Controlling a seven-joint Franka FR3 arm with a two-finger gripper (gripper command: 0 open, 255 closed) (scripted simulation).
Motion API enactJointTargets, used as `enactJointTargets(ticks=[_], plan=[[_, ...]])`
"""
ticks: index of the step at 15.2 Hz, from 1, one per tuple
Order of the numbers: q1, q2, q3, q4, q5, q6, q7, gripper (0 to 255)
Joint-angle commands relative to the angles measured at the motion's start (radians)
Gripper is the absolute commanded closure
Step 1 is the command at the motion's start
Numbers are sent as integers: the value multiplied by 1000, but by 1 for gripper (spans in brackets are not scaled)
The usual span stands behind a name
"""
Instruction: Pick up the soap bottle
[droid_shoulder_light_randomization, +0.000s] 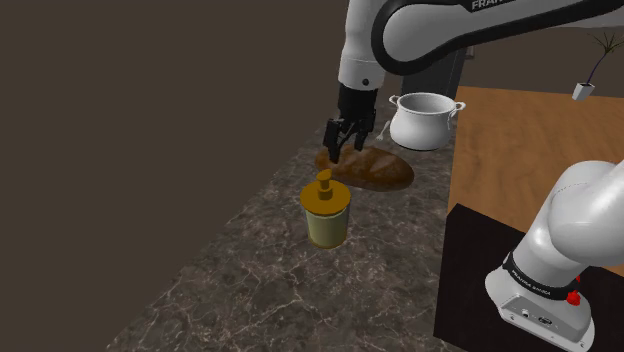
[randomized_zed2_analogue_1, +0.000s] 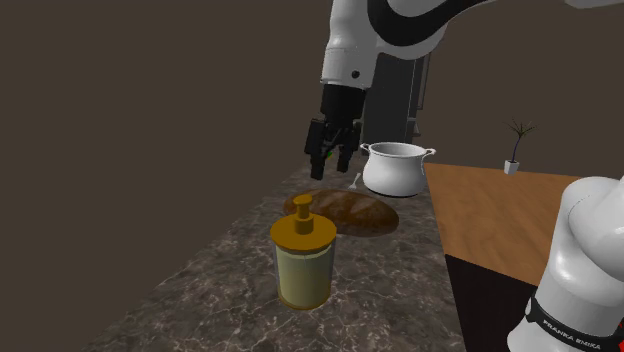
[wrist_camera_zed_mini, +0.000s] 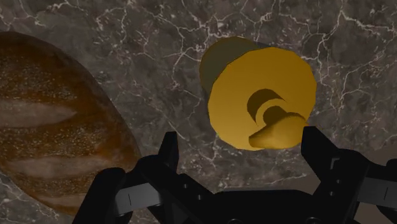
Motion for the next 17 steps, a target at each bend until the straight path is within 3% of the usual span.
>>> enactJointTargets(ticks=[1,4,13,14,17], plan=[[7,54,32,18,6,36,45,0],[14,148,72,75,-1,71,108,0],[18,172,81,-5,4,173,98,0],[18,170,82,-6,4,173,98,255],[18,169,81,-6,4,172,98,255]])
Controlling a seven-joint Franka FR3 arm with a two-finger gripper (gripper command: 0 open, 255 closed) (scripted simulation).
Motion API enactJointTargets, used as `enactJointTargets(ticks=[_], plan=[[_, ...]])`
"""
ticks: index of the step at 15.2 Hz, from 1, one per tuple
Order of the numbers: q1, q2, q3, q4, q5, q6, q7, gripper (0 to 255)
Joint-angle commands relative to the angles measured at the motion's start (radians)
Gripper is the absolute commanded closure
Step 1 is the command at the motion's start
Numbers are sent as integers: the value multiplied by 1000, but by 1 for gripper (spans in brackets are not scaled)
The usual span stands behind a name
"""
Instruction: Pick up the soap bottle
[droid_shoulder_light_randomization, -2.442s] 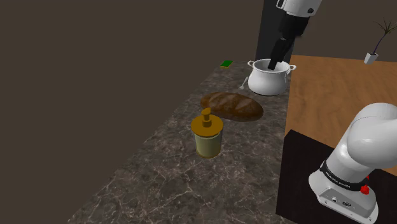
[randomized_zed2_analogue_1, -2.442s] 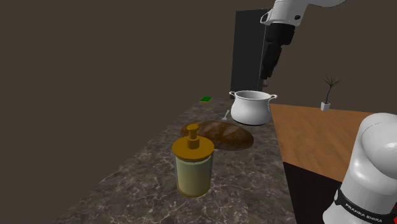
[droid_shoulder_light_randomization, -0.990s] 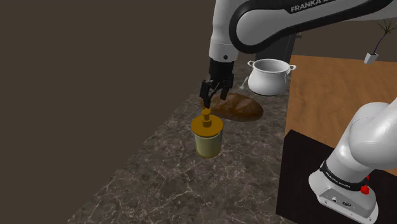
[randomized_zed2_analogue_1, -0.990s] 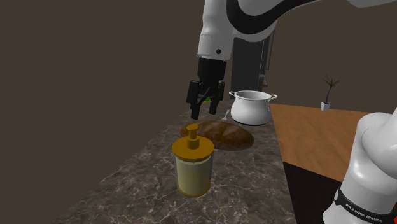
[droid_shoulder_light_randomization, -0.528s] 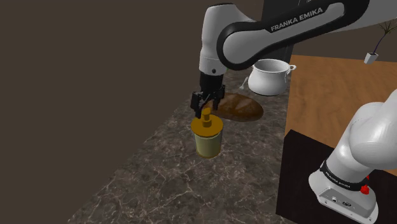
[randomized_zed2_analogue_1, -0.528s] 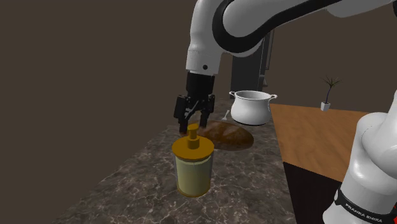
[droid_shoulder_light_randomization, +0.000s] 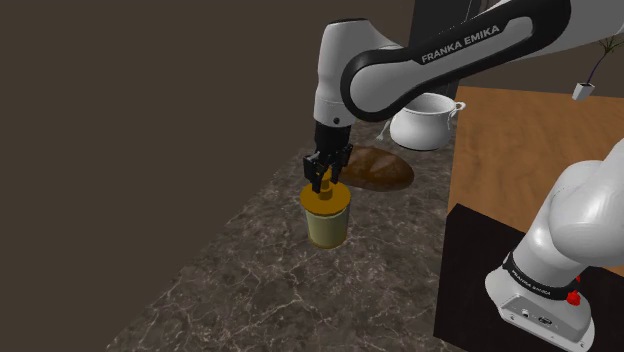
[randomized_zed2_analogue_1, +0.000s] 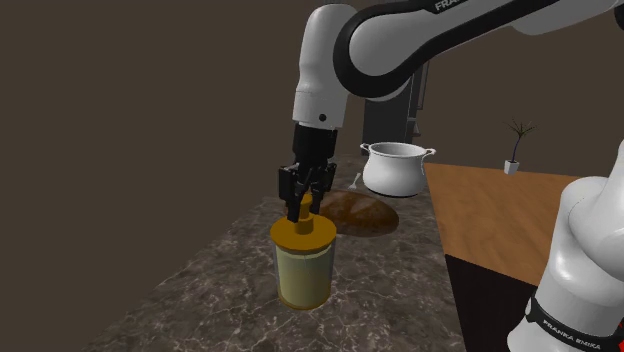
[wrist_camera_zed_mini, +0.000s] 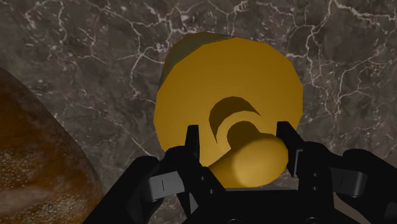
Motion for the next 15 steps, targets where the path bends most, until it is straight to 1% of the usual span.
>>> enactJointTargets(ticks=[1,6,15], plan=[[0,0,0,-1,0,0,0,255],[0,3,0,0,-1,1,0,255],[-4,-24,-11,96,-6,-121,12,255]])
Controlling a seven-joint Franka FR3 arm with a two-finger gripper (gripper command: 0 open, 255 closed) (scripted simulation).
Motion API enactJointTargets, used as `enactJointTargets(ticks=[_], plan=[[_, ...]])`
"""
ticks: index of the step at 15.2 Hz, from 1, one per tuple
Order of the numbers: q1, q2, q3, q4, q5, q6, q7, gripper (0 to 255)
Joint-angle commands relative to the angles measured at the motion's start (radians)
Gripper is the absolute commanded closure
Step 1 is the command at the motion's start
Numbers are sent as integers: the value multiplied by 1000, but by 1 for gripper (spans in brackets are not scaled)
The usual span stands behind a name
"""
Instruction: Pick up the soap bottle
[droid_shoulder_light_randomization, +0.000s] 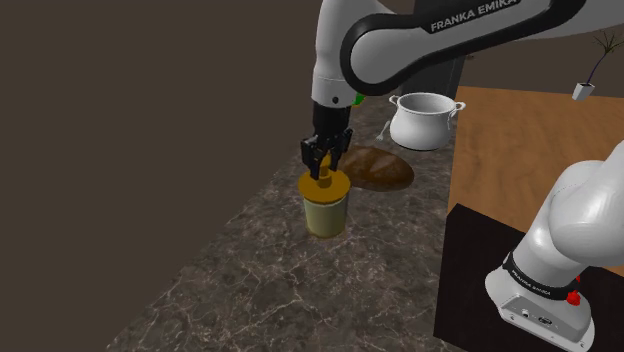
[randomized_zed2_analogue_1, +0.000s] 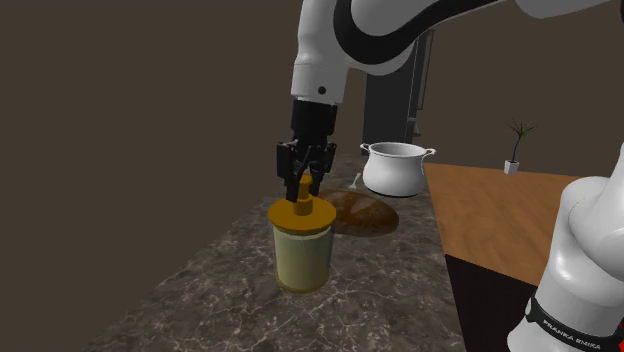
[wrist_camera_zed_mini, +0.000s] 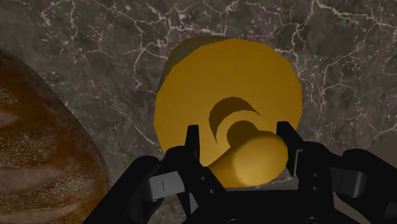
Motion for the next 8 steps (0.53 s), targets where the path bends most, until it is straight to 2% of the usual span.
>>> enactJointTargets(ticks=[1,8], plan=[[-1,-8,-3,21,0,-28,2,255],[-3,-13,-8,84,-5,-96,11,255]])
